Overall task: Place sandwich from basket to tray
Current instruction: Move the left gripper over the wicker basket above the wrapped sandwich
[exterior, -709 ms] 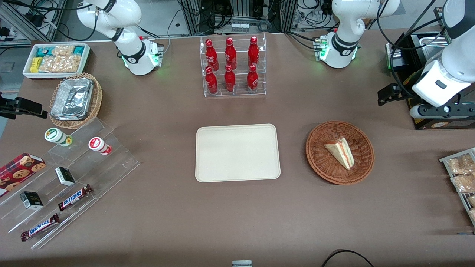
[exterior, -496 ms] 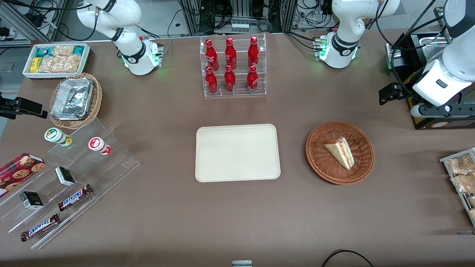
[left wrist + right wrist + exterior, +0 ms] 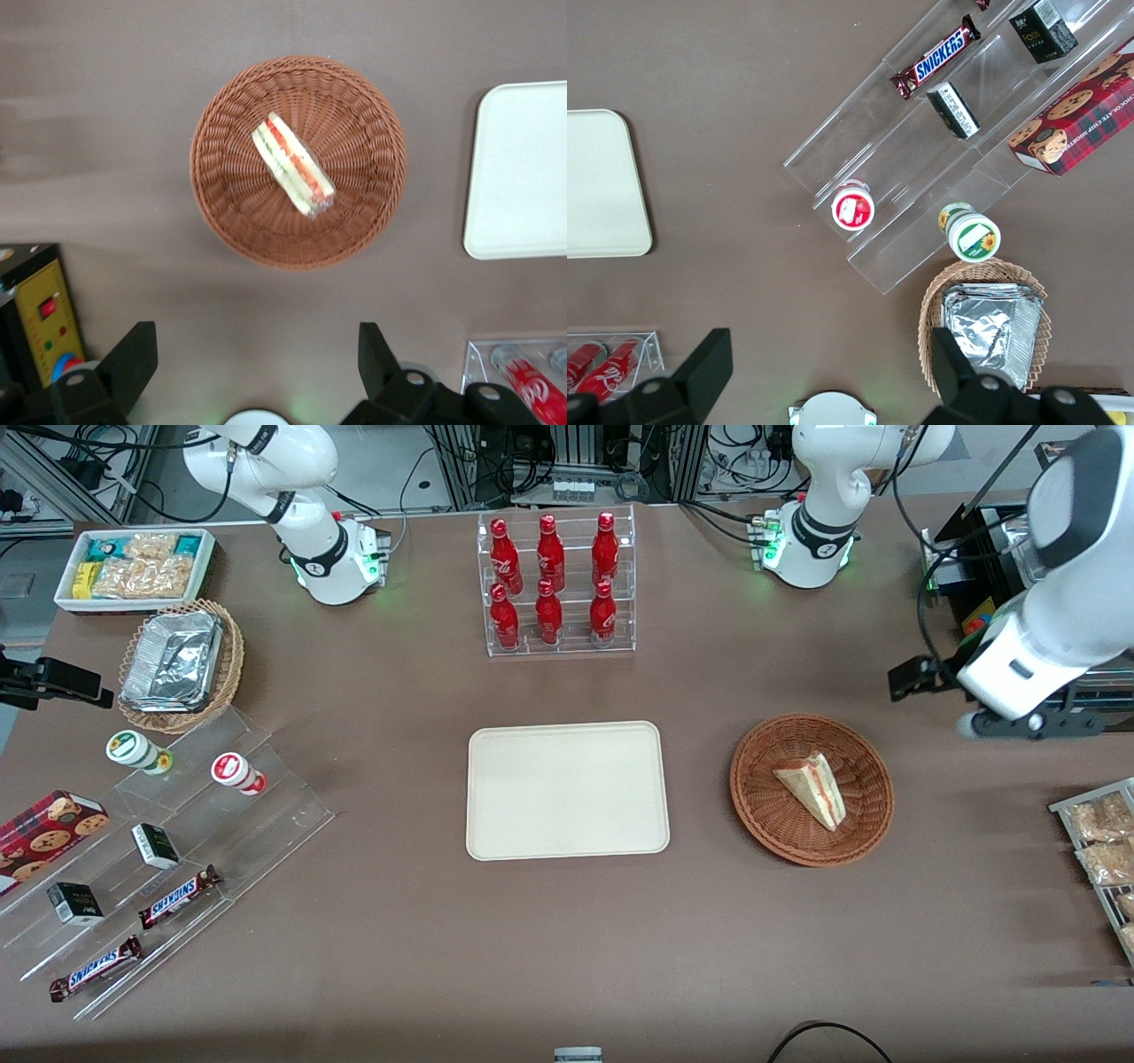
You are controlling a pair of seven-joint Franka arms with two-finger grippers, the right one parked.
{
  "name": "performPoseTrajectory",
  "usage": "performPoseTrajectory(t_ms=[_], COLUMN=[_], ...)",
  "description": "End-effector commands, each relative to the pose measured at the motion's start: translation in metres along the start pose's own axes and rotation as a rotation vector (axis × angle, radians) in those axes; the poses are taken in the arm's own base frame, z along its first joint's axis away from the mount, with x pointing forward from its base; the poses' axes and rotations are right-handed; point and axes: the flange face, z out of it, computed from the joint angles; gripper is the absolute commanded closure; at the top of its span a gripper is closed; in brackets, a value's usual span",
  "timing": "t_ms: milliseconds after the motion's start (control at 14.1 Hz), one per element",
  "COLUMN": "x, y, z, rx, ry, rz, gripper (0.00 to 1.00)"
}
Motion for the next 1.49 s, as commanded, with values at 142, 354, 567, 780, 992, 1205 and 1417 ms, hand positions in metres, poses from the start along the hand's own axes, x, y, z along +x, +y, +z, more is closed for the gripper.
performPoseTrajectory(t_ms=[142,354,567,780,992,1205,1417], x=[-0.003,-0.005,-0.011,-0.013,-0.015,-0.02,-0.024], y=[0.003,0.003,0.005,0.024,0.03,0.033,0.032], z=[0.062,0.095,0.131,0.151,0.164,0.185,0.205], rx=[0.01,0.006,-0.003,-0.025,-0.051,-0.091,-0.12], ry=[0.044,0.084,0.134,0.176,0.199,0.232,0.243], rz=[0.001,-0.001,-0.089,-0.285,-0.472,-0.654,-0.799], gripper=[0.0,0.0,0.0,0.0,0.0,0.0,0.0])
